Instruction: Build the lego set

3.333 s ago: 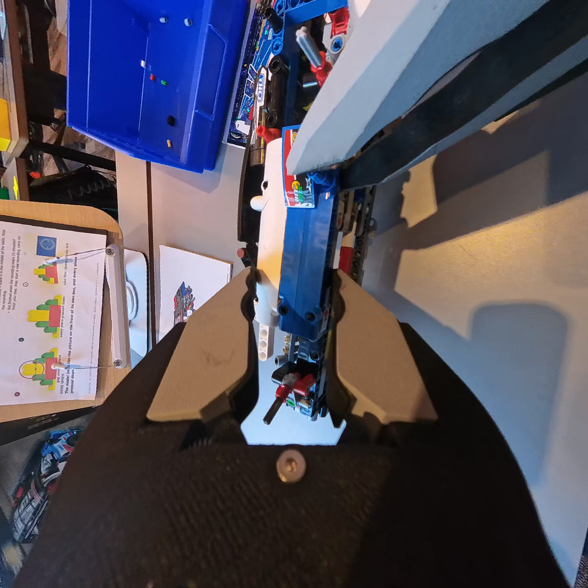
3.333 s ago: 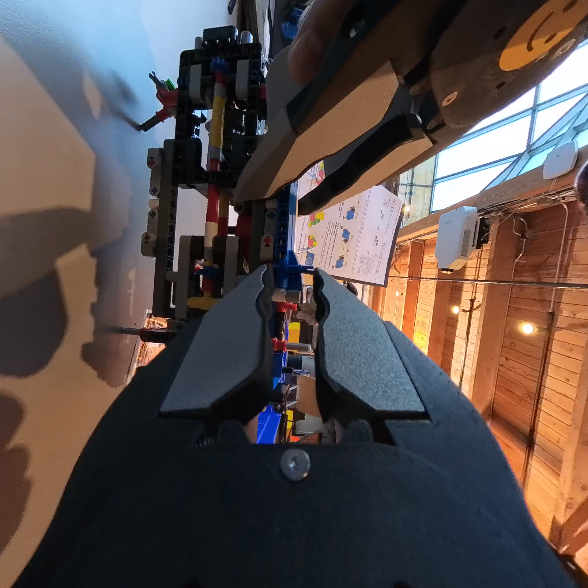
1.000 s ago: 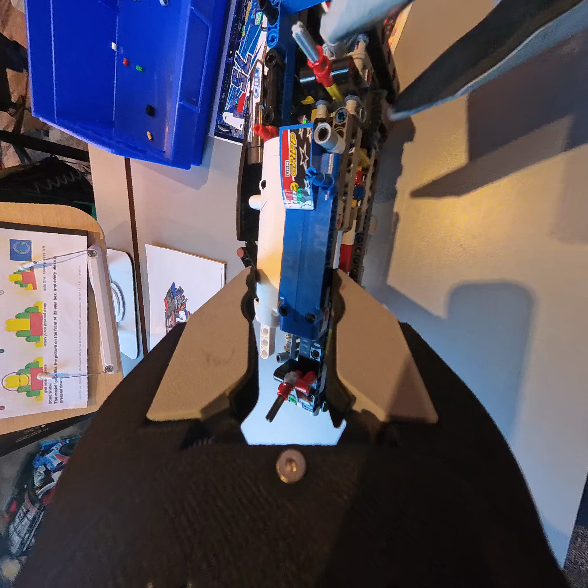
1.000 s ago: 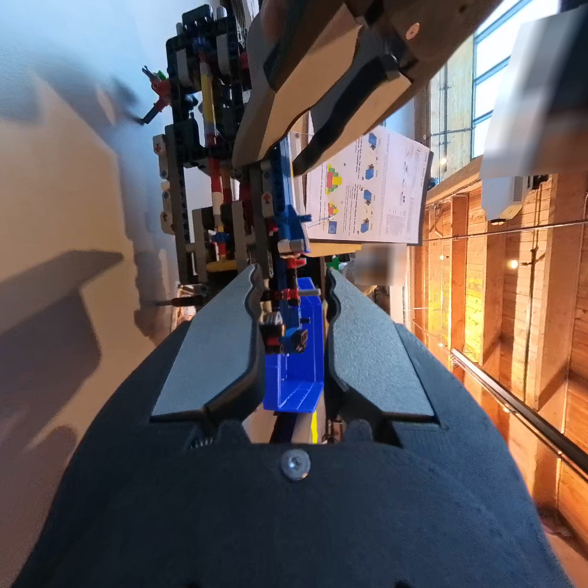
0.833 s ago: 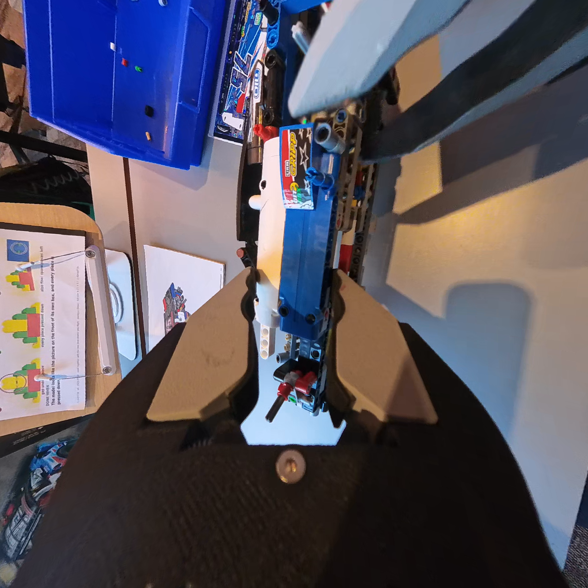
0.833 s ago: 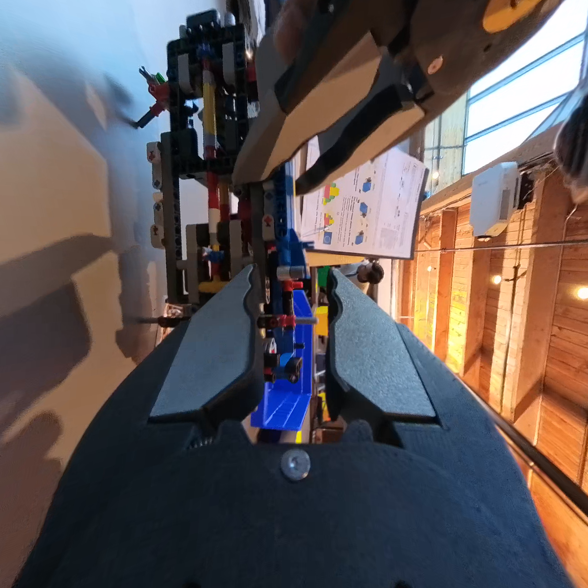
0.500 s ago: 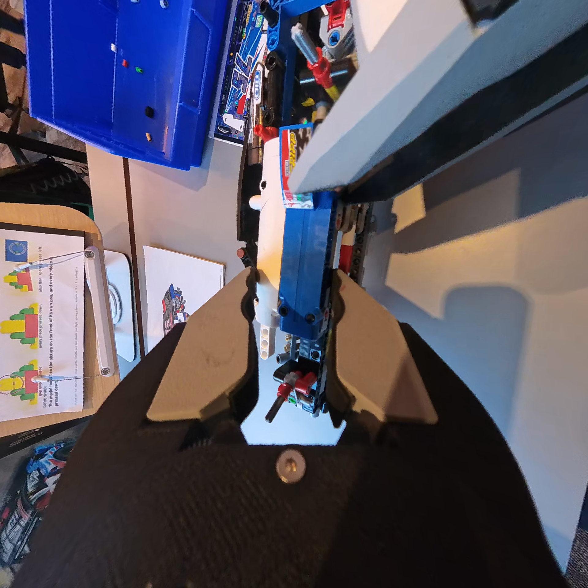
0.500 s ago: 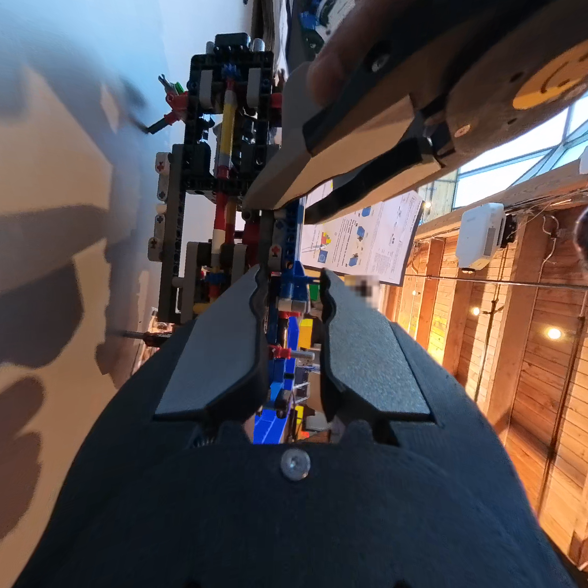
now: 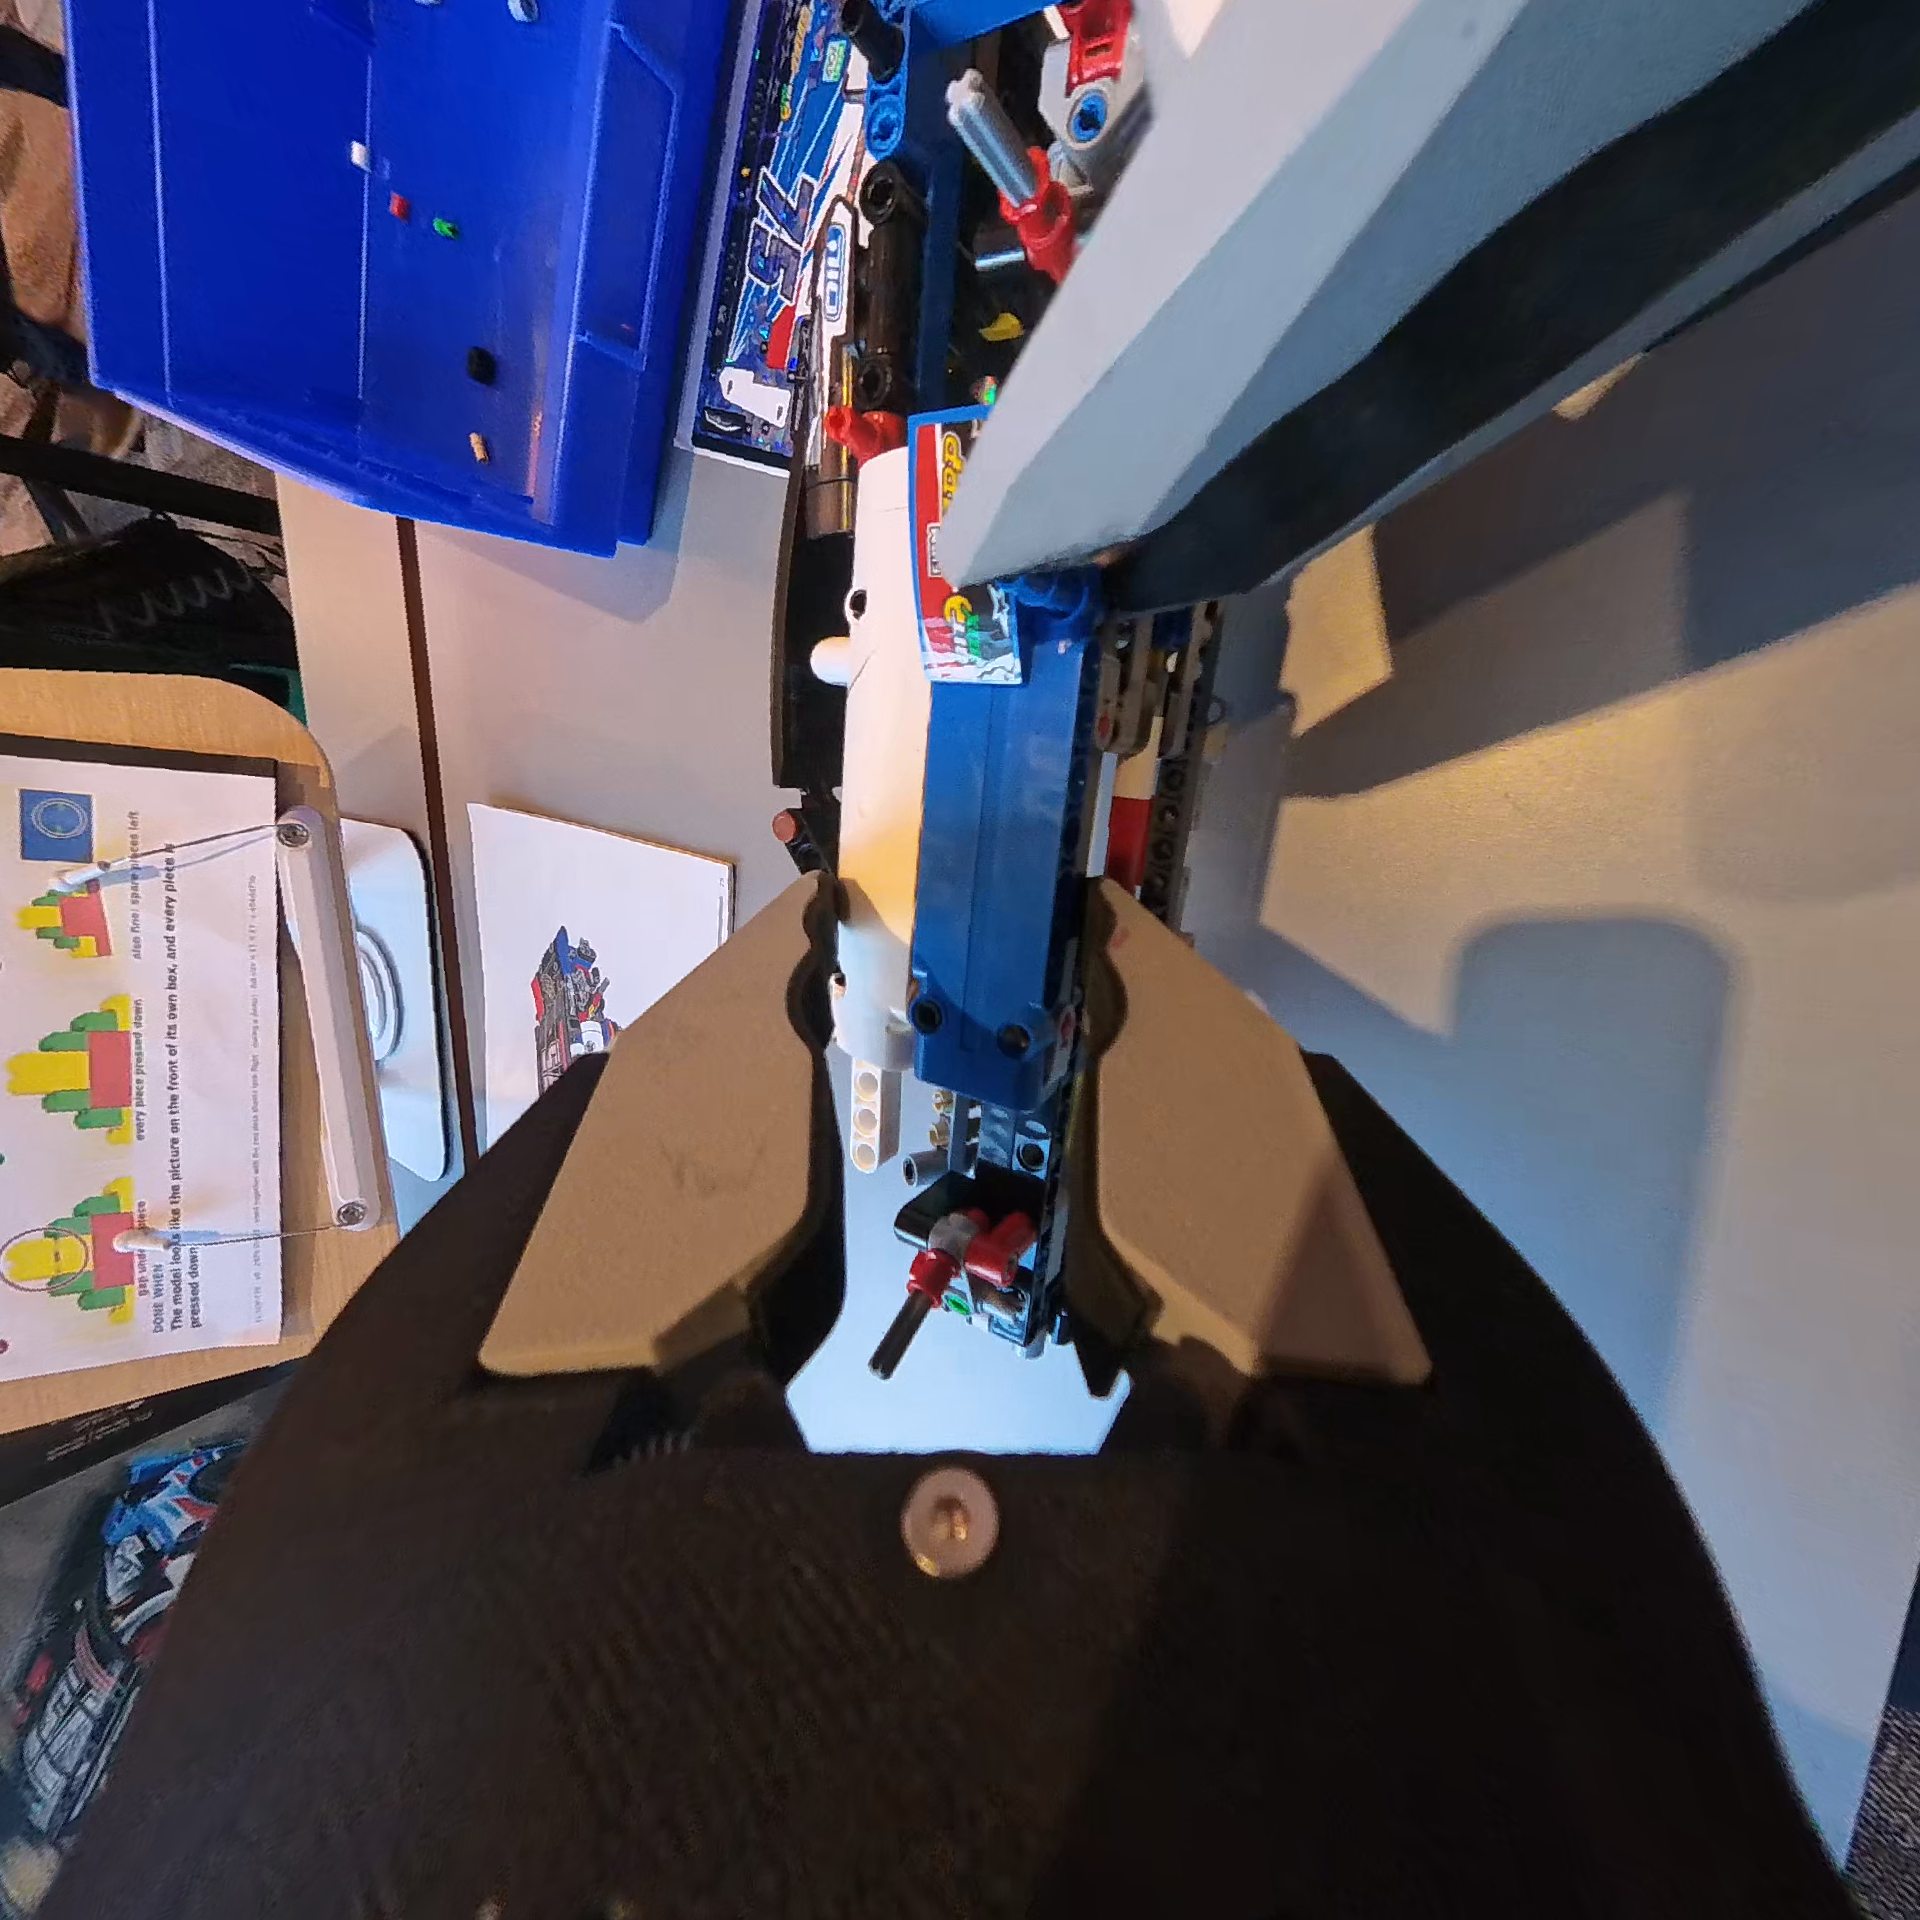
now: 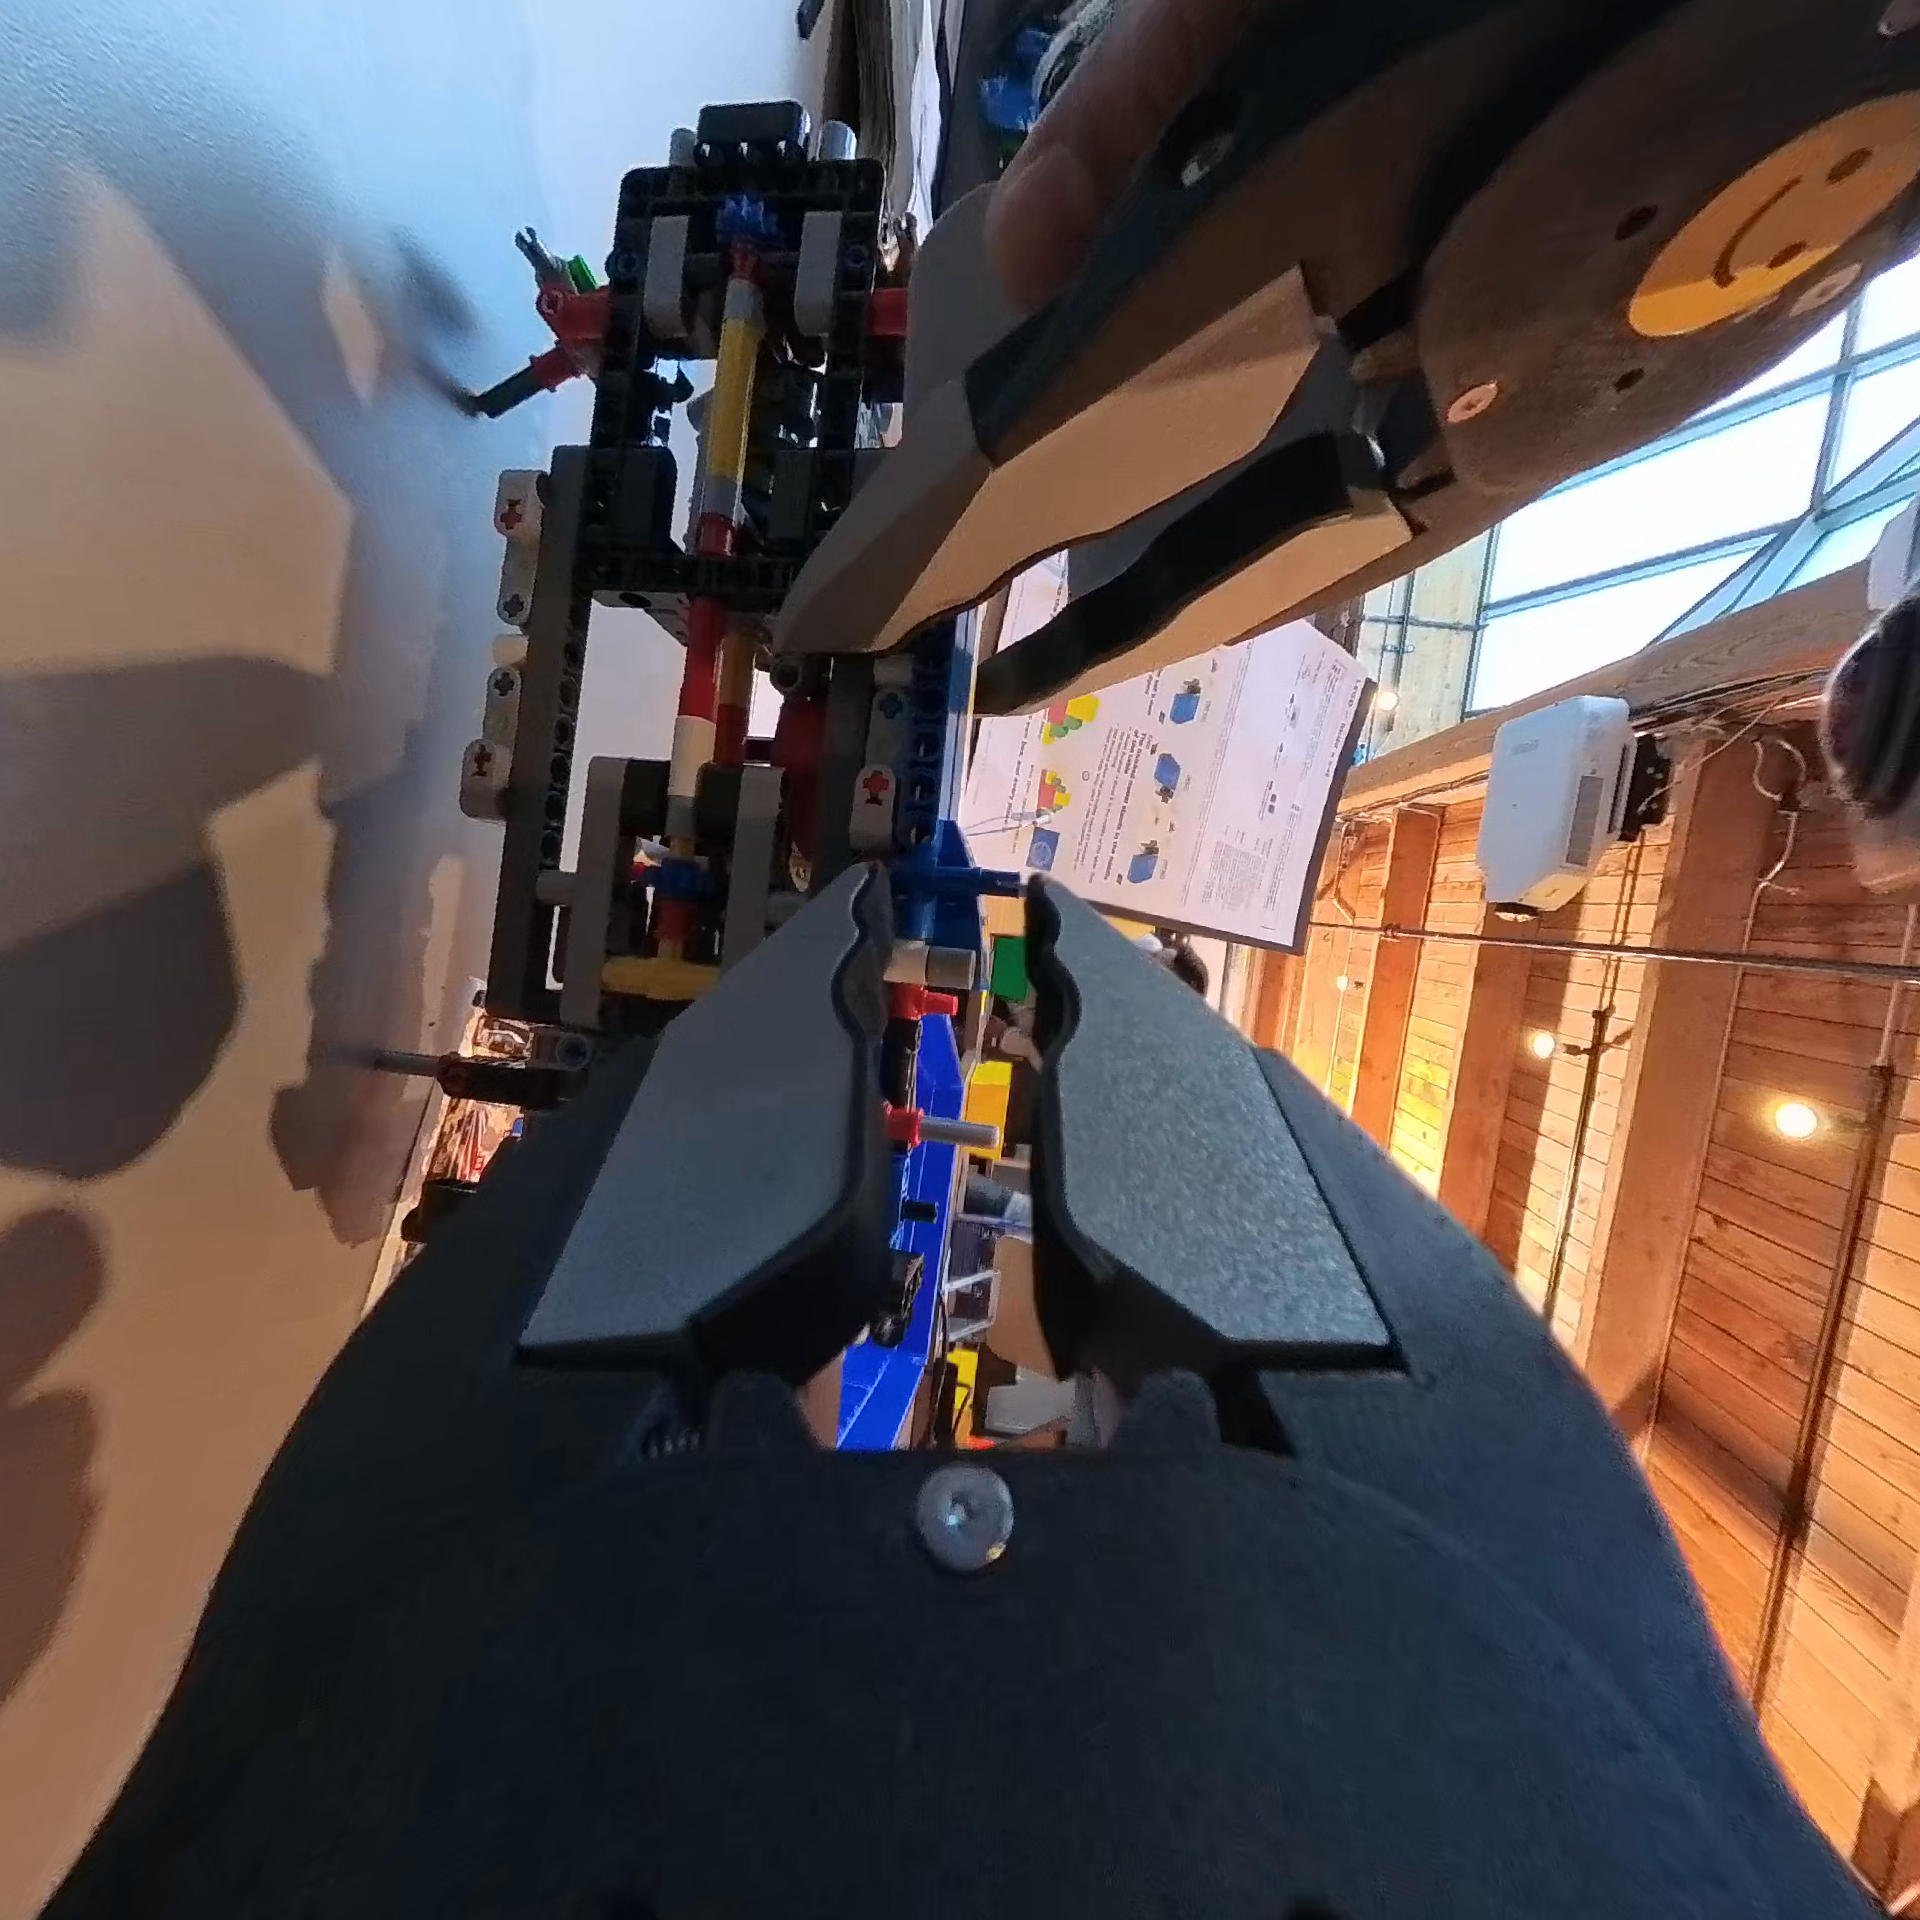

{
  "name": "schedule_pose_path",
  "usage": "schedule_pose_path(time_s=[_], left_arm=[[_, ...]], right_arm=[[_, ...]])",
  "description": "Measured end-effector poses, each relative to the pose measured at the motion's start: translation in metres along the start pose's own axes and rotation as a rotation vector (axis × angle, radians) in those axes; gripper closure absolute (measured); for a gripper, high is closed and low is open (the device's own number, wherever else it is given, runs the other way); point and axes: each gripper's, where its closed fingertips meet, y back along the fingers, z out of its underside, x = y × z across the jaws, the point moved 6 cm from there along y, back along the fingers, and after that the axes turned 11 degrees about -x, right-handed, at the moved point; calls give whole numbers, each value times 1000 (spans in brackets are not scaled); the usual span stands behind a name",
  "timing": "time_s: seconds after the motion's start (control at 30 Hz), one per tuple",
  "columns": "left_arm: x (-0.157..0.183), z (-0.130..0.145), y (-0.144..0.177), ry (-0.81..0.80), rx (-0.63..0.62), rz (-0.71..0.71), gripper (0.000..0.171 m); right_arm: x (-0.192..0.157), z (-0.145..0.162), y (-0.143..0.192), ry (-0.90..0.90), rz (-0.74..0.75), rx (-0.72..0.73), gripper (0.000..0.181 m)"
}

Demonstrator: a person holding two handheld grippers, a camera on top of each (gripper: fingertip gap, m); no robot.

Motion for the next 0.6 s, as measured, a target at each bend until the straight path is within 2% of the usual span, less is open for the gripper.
schedule_pose_path(time_s=[0.13,0.33,0.6], left_arm=[[0,0,0,0,-3,2,128],[0,0,0,-2,-2,1,128],[1,1,0,-11,5,-9,128]], right_arm=[[1,1,0,-3,16,12,153],[-1,-1,-3,71,25,23,159],[-1,-1,-2,76,7,30,159]])
